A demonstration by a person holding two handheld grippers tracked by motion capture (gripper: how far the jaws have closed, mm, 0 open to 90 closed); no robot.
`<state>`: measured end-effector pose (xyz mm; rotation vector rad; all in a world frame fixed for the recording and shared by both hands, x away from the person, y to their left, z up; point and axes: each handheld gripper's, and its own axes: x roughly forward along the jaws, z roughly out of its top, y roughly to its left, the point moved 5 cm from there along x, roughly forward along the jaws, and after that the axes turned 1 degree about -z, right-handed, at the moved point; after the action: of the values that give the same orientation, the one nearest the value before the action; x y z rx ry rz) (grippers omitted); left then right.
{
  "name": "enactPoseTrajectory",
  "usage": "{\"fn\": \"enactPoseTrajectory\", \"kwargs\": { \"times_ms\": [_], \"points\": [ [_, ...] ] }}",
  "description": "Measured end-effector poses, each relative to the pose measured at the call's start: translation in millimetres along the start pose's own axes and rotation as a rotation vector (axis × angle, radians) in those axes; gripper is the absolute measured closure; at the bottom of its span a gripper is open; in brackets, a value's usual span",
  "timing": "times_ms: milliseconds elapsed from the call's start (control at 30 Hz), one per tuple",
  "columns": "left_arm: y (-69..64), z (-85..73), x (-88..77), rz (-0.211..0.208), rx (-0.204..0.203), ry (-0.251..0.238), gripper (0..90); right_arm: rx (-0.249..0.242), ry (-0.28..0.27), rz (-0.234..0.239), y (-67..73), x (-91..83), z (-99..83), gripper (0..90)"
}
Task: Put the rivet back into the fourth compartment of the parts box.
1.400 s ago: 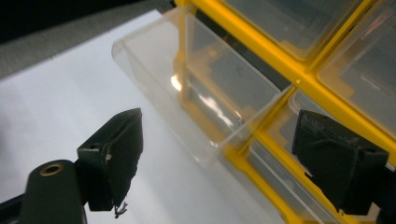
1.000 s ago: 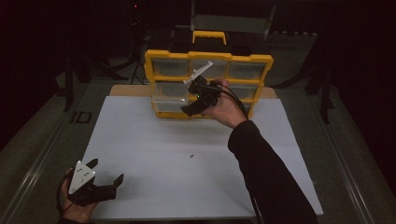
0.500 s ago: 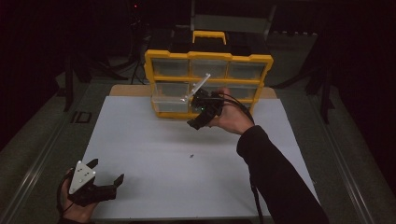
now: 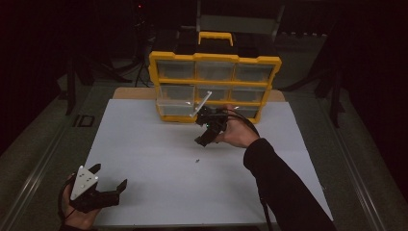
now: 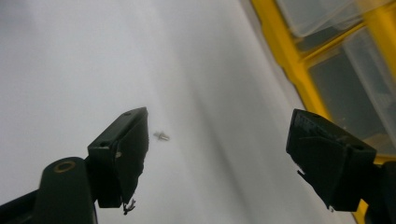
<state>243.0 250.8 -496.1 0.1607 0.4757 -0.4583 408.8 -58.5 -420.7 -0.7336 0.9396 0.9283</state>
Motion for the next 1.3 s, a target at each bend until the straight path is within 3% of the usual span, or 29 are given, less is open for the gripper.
{"fn": "enactPoseTrajectory", "kwargs": {
  "times_ms": [533, 900, 1000, 1300],
  "points": [
    [-0.8, 1.1, 1.2, -0.003, 0.005, 0.001, 0.1, -0.028, 0.069, 0.061, 17.7, 43.4, -9.2, 23.3],
    [-1.0, 1.4, 1.9, -0.007, 0.007, 0.0, 0.1, -0.044, 0.106, 0.095, 23.7, 63.4, -14.7, 23.4],
    [-1.5, 1.6, 2.1, -0.009, 0.008, 0.0, 0.1, -0.028, 0.14, 0.103, 26.9, 69.2, -17.8, 23.4],
    [-1.6, 1.4, 2.3, -0.009, 0.009, 0.001, 0.1, -0.054, 0.221, 0.112, 35.2, 93.8, -26.8, 23.4]
  ]
}}
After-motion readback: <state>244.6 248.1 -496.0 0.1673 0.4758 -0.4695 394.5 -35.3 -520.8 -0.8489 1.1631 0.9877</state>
